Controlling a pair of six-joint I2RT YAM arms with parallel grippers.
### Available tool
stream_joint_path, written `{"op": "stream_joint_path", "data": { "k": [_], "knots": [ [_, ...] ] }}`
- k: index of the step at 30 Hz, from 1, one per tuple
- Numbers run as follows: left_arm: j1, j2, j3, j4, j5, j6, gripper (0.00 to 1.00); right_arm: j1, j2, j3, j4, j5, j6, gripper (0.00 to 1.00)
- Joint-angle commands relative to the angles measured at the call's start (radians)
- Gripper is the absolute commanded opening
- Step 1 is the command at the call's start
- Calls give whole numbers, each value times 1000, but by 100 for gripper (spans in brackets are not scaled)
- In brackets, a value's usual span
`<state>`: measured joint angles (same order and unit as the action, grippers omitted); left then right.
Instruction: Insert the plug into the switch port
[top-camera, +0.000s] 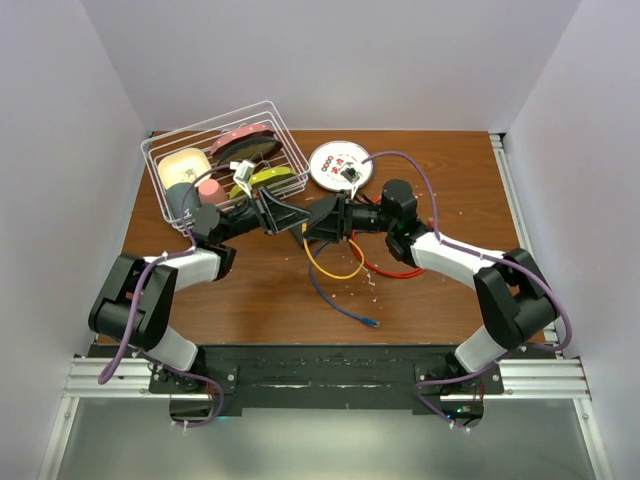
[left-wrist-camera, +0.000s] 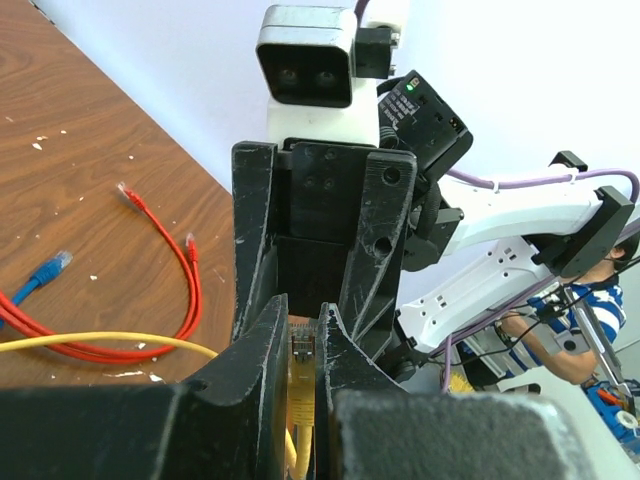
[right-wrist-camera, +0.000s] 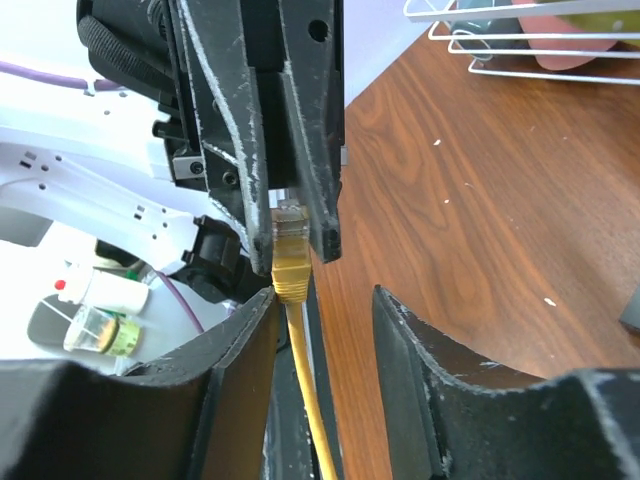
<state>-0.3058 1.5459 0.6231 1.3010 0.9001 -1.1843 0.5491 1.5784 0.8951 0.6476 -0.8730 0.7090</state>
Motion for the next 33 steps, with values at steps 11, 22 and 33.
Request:
{"op": "stream_joint_path", "data": {
  "k": [11, 22, 33],
  "knots": [
    [2, -33, 6, 224, -13, 31, 0, 23, 52, 19, 245, 8, 187, 1],
    [2, -223, 23, -179, -157, 289, 71, 26, -15, 31, 8, 6, 4, 0],
    [2, -345, 84, -581, -267, 512, 86, 26, -32, 64, -97, -84, -72, 0]
  ]
}}
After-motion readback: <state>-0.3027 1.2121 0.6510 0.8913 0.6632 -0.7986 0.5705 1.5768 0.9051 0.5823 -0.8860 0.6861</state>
